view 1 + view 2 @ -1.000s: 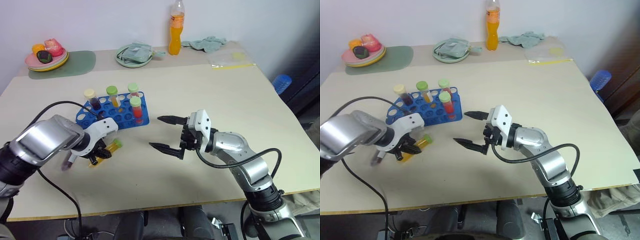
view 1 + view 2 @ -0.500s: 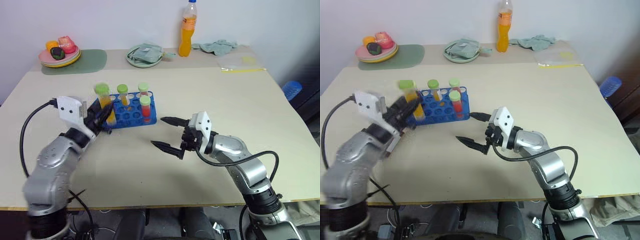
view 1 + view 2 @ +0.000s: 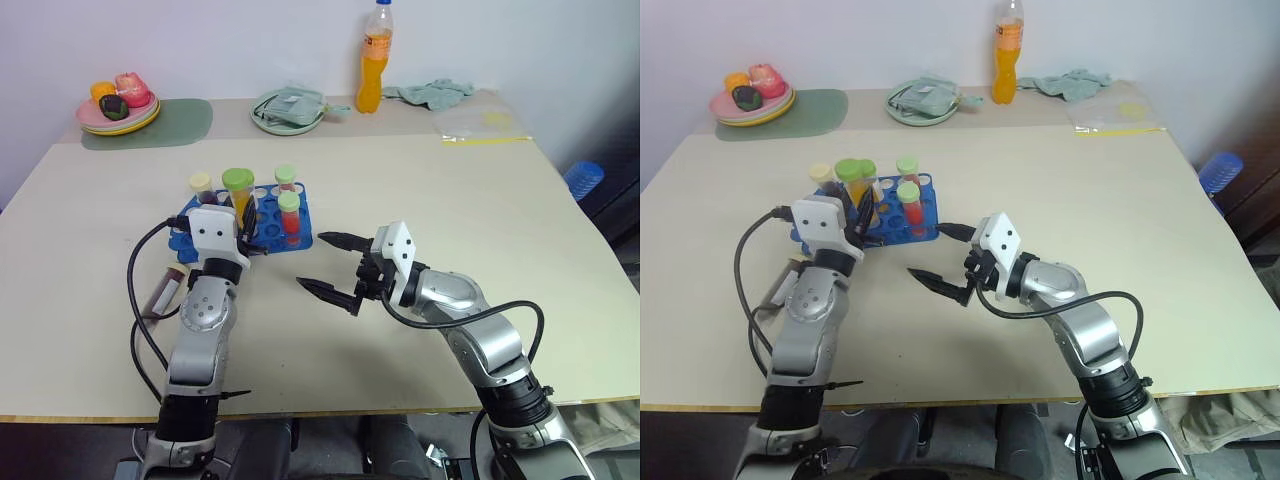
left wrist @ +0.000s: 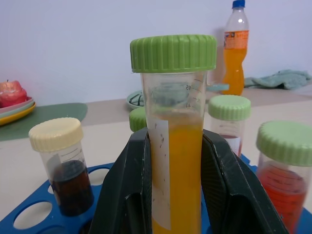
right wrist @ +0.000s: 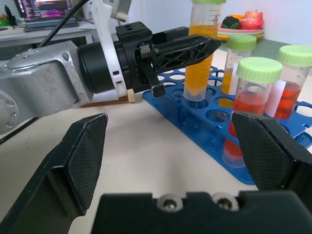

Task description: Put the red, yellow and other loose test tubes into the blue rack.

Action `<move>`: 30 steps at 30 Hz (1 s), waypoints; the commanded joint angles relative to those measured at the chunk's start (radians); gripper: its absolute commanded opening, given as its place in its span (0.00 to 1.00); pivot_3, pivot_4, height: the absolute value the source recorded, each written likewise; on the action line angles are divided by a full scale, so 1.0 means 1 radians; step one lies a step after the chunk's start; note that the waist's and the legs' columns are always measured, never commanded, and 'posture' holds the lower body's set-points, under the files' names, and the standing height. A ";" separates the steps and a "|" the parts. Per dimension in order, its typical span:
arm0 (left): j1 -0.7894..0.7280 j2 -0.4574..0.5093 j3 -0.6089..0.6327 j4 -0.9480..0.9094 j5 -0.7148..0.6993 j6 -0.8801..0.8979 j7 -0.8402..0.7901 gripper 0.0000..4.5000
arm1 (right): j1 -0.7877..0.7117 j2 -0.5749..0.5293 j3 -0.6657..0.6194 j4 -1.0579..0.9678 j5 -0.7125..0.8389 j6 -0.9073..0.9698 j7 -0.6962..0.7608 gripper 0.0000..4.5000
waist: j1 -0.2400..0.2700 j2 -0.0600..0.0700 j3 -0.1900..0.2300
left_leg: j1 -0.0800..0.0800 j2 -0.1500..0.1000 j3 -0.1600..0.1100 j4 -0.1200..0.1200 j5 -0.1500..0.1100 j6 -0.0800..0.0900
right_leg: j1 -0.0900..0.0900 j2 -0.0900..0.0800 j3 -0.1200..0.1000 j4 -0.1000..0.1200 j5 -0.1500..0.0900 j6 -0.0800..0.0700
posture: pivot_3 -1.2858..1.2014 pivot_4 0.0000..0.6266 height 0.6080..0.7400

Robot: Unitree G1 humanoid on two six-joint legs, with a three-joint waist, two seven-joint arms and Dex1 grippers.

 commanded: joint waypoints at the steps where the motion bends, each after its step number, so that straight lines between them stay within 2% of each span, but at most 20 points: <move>1: -0.036 -0.009 -0.009 0.026 0.015 -0.016 0.005 0.18 | 0.005 0.011 -0.019 -0.040 0.008 -0.007 -0.021 1.00 | 0.000 0.000 0.000 | 0.000 0.000 0.000 0.000 0.000 0.000 | 0.000 0.000 0.000 0.000 0.000 0.000 | 0.52 0.24 1.00; 17: -0.020 0.003 -0.033 0.005 0.106 0.053 0.040 0.18 | 0.009 0.021 -0.011 -0.036 0.016 -0.009 -0.037 1.00 | -0.003 0.000 0.000 | 0.000 0.000 0.000 0.000 0.000 0.000 | 0.000 0.000 0.000 0.000 0.000 0.000 | 0.52 0.24 1.00; 30: -0.008 -0.001 -0.024 -0.022 0.088 0.094 0.034 0.18 | 0.006 0.038 -0.005 -0.027 0.016 -0.007 -0.032 1.00 | -0.004 0.000 0.000 | 0.000 0.000 -0.001 0.000 0.000 0.000 | 0.000 0.000 0.000 0.000 0.000 0.000 | 0.52 0.24 1.00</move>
